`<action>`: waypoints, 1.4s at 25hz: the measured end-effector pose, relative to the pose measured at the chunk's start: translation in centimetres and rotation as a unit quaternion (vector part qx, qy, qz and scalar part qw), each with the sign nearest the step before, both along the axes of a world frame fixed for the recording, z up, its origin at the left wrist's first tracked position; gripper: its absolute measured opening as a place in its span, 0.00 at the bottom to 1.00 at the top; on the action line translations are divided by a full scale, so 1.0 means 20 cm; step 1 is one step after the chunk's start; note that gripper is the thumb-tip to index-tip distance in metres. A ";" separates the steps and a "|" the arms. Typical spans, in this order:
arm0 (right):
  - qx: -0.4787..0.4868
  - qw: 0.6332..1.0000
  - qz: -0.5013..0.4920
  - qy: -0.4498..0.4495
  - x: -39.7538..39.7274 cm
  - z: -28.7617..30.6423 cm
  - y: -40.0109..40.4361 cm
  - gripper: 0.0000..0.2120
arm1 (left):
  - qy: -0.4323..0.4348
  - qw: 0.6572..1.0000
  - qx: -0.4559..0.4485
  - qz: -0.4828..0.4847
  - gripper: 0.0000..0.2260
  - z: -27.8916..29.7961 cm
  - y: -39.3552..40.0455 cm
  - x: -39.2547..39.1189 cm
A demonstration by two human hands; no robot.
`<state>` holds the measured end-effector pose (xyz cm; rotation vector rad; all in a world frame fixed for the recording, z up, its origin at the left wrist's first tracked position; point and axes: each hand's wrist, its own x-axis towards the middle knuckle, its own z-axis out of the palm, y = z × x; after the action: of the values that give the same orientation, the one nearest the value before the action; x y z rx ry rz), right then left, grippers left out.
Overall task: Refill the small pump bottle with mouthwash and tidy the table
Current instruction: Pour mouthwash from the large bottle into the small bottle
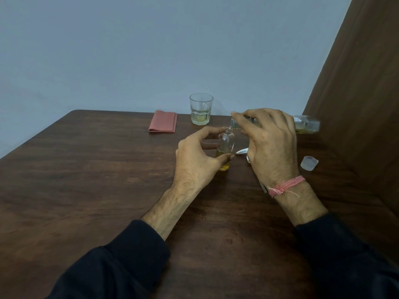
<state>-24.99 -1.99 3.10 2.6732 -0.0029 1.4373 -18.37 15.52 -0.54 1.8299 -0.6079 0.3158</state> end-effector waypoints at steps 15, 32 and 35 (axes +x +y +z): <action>0.000 1.000 0.002 -0.006 0.01 0.00 0.00 0.32 | -0.003 1.000 -0.009 0.001 0.30 0.00 0.00 0.00; 0.000 1.000 -0.003 -0.001 0.00 0.00 0.00 0.31 | -0.012 1.000 0.000 0.004 0.29 0.00 0.00 0.00; 0.003 1.000 -0.004 0.003 0.00 0.01 0.00 0.31 | -0.010 1.000 0.002 0.006 0.29 0.01 0.00 0.00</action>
<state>-25.01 -1.96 3.21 2.6801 -0.0166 1.4282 -18.46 15.47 -0.39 1.8359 -0.6129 0.3419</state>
